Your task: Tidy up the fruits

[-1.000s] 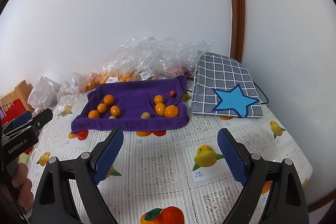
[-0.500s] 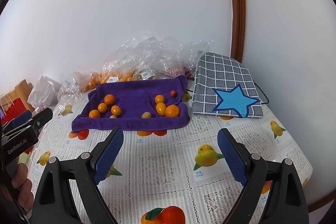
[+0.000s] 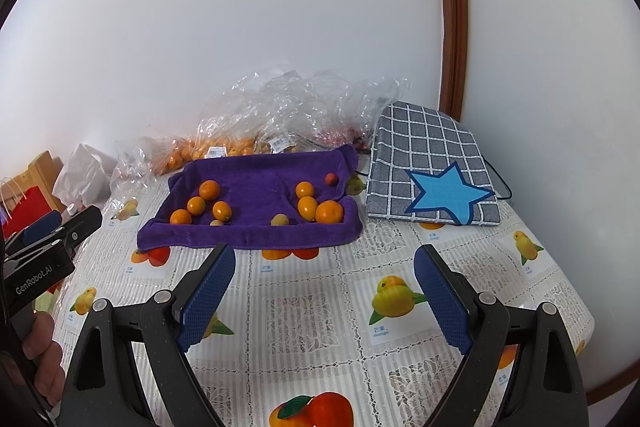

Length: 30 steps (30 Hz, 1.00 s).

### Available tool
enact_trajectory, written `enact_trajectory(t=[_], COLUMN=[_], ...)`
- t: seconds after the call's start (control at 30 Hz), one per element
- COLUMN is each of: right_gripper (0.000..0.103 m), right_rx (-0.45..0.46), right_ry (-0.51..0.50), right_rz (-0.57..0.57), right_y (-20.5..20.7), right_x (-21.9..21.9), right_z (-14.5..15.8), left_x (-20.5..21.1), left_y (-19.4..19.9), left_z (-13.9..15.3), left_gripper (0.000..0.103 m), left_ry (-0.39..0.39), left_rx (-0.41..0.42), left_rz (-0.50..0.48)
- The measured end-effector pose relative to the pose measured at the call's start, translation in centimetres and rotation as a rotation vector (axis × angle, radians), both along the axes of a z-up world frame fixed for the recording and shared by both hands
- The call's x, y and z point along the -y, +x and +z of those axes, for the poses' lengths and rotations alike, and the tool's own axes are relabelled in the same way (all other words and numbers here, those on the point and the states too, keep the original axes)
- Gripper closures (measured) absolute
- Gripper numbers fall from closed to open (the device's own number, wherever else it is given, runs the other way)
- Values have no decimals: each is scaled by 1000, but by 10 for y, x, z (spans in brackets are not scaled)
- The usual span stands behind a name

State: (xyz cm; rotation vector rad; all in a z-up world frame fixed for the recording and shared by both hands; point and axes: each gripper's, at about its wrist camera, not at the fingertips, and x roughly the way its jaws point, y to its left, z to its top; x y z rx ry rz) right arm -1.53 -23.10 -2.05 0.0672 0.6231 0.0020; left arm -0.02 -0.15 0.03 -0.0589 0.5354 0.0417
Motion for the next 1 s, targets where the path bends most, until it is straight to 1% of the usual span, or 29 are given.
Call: enact_trajectory(t=[0.87,0.97,1.0], right_gripper=[13,13,13], right_rx=[3,3,3], right_ry=[-5,-6,-5], right_rz=[5,6,6], right_y=[-2,-2,-2], right_x=[-1,-1,-2], right_z=[2,2,2], left_x=[2,2,3], left_y=[-1,-3,-3], left_z=[1,2,3], left_gripper=[13,13,13], left_ry=[-3,2,7], left_rx=[3,16,14], left_rz=[7,-1,10])
